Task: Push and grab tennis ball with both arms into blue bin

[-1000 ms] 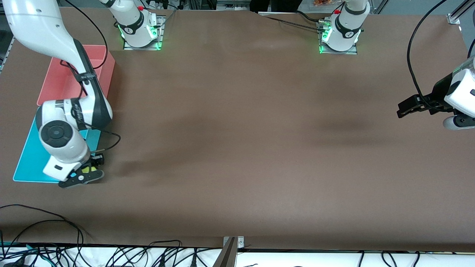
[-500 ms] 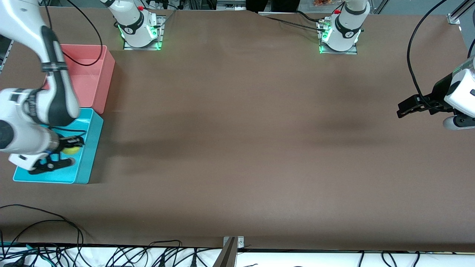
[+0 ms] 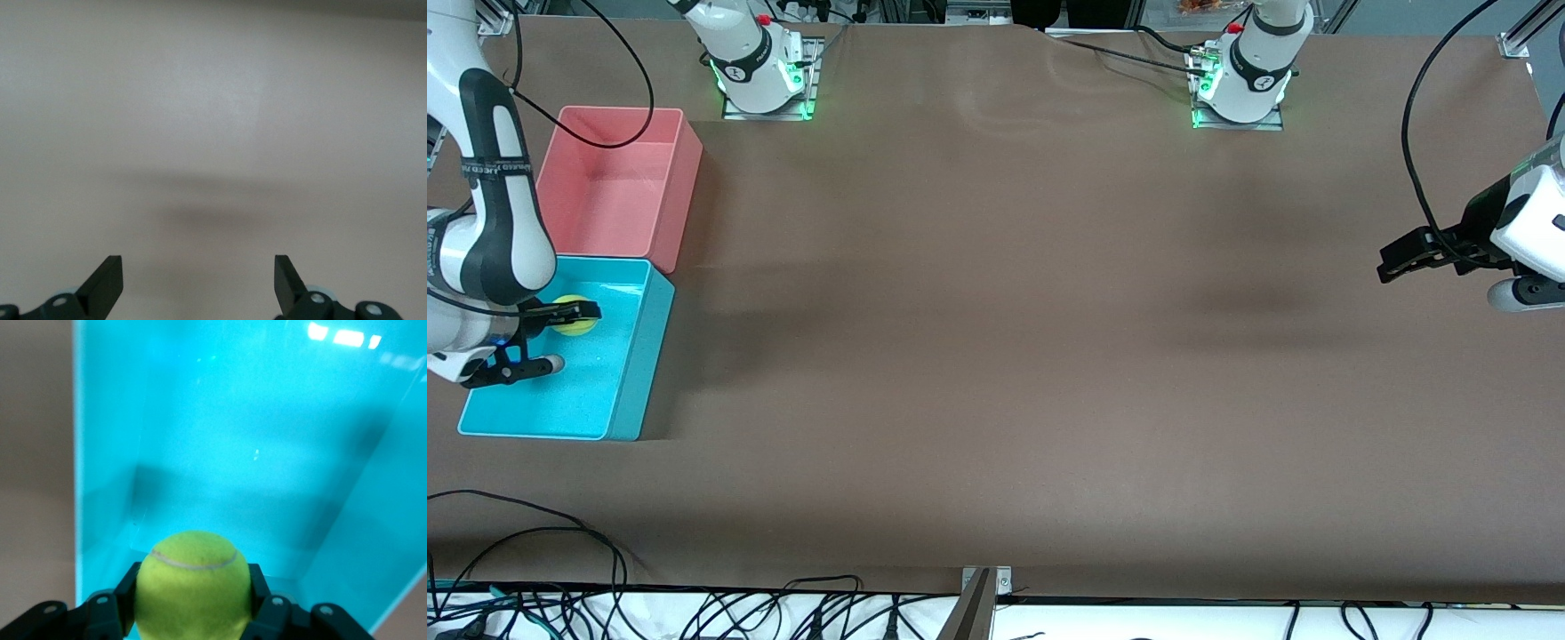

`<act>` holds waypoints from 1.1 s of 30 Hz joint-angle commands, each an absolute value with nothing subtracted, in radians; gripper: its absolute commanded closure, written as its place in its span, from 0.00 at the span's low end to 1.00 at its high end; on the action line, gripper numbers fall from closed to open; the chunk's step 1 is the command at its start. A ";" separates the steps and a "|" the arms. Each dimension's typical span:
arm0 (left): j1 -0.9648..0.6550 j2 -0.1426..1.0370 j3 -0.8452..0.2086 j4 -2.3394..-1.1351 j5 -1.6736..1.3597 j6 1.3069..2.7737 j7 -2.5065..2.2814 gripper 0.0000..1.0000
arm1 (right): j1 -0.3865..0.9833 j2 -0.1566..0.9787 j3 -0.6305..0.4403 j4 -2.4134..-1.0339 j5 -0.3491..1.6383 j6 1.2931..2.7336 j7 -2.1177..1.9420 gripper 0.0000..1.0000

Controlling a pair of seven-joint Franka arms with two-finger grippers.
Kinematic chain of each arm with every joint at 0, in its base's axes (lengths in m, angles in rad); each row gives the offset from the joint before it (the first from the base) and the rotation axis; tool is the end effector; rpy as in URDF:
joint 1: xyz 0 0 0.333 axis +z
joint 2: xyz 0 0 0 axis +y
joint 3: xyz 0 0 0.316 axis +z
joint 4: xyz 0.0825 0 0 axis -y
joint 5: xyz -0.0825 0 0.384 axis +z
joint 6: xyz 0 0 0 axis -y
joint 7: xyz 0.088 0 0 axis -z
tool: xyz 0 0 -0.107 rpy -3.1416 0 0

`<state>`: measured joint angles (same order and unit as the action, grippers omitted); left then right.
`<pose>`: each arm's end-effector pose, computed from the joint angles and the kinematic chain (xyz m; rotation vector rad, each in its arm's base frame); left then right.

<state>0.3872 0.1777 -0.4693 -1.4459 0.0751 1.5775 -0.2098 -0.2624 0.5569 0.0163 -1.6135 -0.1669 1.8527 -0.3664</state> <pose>0.6035 -0.0170 0.5909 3.1335 0.2063 -0.0433 0.6283 -0.1724 0.2807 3.0413 0.2920 -0.5323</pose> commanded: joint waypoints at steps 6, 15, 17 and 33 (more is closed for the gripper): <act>0.385 0.190 -0.471 -1.416 0.063 1.551 -0.196 0.00 | -0.324 0.624 0.029 -1.634 -0.141 1.888 -0.383 0.75; 0.385 0.190 -0.471 -1.416 0.064 1.551 -0.198 0.00 | -0.342 0.661 0.031 -1.634 -0.127 1.898 -0.384 0.63; 0.385 0.190 -0.471 -1.417 0.064 1.552 -0.198 0.00 | -0.342 0.661 0.031 -1.634 -0.126 1.898 -0.382 0.25; 0.385 0.190 -0.471 -1.417 0.064 1.552 -0.198 0.00 | -0.305 0.557 0.038 -1.612 -0.121 1.795 -0.365 0.00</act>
<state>0.3871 0.1784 -0.4695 -1.4459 0.0751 1.5774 -0.2098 -0.3239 0.6302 0.0314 -1.6071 -0.1433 1.8531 -0.3645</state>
